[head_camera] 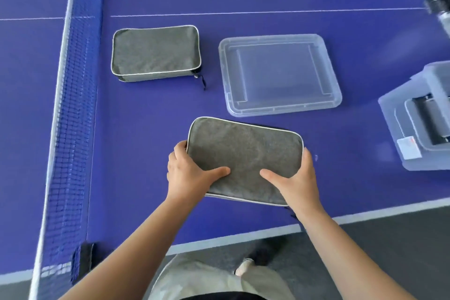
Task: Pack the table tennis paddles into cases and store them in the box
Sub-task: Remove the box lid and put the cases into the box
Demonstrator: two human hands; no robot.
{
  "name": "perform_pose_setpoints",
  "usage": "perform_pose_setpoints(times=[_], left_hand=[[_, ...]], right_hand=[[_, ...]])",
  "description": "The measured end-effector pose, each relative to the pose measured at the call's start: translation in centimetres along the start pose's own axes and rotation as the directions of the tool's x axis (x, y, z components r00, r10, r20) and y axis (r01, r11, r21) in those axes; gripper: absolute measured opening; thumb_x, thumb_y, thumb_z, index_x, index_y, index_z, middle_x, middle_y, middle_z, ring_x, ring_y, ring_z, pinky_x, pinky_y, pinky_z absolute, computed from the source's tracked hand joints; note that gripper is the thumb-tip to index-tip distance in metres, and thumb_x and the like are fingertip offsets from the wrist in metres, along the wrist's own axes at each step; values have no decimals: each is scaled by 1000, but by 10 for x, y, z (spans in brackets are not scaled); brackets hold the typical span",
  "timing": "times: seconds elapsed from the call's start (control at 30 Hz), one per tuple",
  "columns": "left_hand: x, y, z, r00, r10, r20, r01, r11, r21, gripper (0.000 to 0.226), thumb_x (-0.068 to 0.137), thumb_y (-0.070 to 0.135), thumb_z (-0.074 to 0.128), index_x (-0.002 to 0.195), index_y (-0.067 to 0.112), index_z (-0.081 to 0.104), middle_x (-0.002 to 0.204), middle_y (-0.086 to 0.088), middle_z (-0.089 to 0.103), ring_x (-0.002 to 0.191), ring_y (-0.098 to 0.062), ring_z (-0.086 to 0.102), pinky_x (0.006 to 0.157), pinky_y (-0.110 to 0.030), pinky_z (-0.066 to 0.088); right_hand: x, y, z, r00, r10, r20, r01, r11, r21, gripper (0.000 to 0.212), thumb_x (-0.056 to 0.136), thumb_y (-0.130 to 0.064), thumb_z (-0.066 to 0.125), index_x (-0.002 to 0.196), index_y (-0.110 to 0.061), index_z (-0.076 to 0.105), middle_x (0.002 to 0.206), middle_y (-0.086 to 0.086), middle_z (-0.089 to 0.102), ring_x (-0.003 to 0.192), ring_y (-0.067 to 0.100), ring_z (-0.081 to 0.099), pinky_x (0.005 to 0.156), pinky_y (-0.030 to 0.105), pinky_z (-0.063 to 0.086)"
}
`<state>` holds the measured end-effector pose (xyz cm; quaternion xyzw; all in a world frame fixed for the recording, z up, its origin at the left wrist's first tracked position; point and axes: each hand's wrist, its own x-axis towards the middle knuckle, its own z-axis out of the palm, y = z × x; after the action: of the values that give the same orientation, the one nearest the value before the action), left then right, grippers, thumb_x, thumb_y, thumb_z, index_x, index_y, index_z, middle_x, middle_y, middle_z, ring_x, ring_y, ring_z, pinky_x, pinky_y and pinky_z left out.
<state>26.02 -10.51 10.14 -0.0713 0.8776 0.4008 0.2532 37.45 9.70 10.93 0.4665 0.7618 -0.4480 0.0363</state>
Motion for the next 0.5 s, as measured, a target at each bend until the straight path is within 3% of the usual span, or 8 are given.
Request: perform_pose_setpoints(times=[0.13,0.3,0.43,0.5], left_hand=[[-63,31,58,996,72,55,-74,997,23,116,46,60,90,140,29,28,132,5,39,127,-19,40,106,-48,43],[-130,68,133,982,157,108,-160,987,19,115,49,55,92,140,26,29,124,9,36,127,-18,39,106,-44,42],[-175,101,189,960,224,168,-233,972,36,117,49,56,91,142,24,29,132,3,39,129,-21,39,106,-47,42],[-190,119,212,946,262,191,-274,961,41,116,50,58,90,142,24,29,129,4,38,128,-21,41,104,-48,43]], right_hand=[[-23,53,-81,998,19,-53,-17,999,48,121,57,-58,86,151,-39,12,149,-12,39,134,15,42,107,43,41],[-47,117,-178,989,16,-149,4,991,136,91,54,-55,87,131,-38,42,119,-20,59,110,6,58,95,37,51],[-58,157,-246,972,44,-232,-3,984,177,84,57,-49,88,127,-36,44,116,-19,59,108,6,58,88,28,50],[-58,171,-275,964,66,-256,-17,982,188,90,57,-51,88,133,-35,41,121,-17,57,113,7,56,92,32,51]])
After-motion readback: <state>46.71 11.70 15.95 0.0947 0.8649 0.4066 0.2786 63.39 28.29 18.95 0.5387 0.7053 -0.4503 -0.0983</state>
